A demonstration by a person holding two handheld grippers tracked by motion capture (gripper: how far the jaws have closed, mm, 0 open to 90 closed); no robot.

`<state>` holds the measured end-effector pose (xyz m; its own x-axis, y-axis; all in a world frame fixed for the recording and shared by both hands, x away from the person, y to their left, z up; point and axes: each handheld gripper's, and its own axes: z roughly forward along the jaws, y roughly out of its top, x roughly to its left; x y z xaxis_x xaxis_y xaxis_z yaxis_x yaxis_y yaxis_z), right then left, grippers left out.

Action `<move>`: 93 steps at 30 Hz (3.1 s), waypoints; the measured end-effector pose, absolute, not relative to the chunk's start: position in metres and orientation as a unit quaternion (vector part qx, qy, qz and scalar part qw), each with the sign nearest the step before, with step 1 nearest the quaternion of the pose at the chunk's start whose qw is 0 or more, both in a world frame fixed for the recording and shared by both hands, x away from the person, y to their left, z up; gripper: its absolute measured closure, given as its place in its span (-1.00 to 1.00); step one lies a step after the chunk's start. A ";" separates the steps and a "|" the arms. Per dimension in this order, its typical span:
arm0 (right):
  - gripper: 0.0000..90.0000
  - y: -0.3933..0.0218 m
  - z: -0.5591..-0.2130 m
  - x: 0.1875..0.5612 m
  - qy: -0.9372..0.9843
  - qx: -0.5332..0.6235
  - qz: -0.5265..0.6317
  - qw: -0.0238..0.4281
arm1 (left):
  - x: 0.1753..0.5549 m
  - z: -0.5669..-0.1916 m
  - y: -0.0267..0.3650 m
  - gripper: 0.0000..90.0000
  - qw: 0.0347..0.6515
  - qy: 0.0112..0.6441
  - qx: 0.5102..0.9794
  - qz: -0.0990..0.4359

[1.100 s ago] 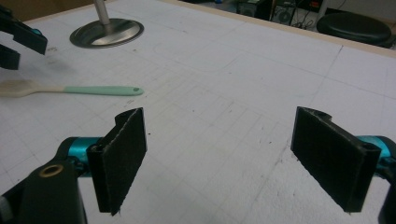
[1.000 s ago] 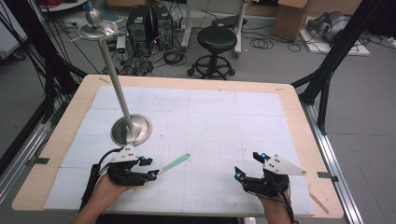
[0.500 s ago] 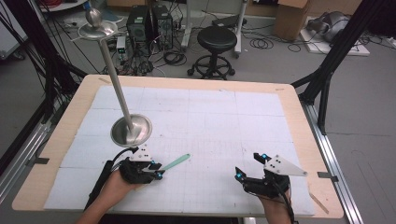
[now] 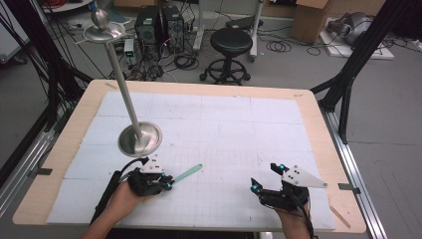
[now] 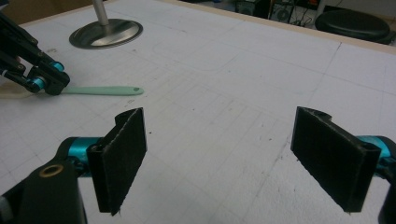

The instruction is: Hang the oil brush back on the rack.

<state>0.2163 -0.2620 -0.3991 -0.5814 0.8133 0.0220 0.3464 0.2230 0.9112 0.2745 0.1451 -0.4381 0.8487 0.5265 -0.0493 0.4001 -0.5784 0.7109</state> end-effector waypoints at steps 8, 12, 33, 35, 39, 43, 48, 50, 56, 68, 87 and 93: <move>-0.62 -0.262 -0.400 0.216 0.744 0.392 0.487 0.238 | 0.275 -0.438 0.145 0.82 0.376 0.269 0.883 0.080; -0.62 -0.262 -0.400 0.217 0.744 0.393 0.487 0.235 | 0.275 -0.438 0.146 0.82 0.378 0.273 0.881 0.077; -0.62 -0.262 -0.400 0.216 0.737 0.395 0.499 0.226 | 0.263 -0.418 0.162 0.82 0.477 0.288 0.827 0.073; -0.62 -0.260 -0.399 0.216 0.738 0.393 0.502 0.221 | 0.261 -0.417 0.164 0.82 0.489 0.286 0.820 0.077; -0.62 -0.252 -0.398 0.218 0.739 0.383 0.515 0.206 | 0.256 -0.414 0.170 0.82 0.515 0.286 0.804 0.082; -0.62 -0.237 -0.395 0.221 0.747 0.364 0.525 0.184 | 0.249 -0.408 0.174 0.82 0.541 0.283 0.788 0.080; -0.62 -0.217 -0.393 0.226 0.763 0.335 0.528 0.162 | 0.243 -0.402 0.179 0.82 0.565 0.277 0.774 0.072; -0.60 -0.210 -0.392 0.228 0.765 0.329 0.533 0.153 | 0.240 -0.400 0.180 0.82 0.570 0.275 0.771 0.074; -0.48 -0.189 -0.387 0.236 0.761 0.314 0.553 0.126 | 0.234 -0.394 0.181 0.82 0.584 0.269 0.761 0.082; -0.31 -0.146 -0.374 0.249 0.765 0.276 0.575 0.087 | 0.224 -0.385 0.170 0.81 0.592 0.242 0.765 0.081; -0.17 -0.124 -0.337 0.248 0.760 0.242 0.597 0.086 | 0.222 -0.380 0.156 0.81 0.591 0.236 0.768 0.072; -0.04 -0.121 -0.327 0.244 0.757 0.229 0.604 0.097 | 0.221 -0.376 0.154 0.81 0.592 0.232 0.768 0.072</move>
<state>0.2443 -0.1206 -0.3269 -0.8764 0.4636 0.1304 0.2305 0.1662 0.9588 0.2215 0.1538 -0.3762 0.8815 0.4426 -0.1645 0.2718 -0.1906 0.9433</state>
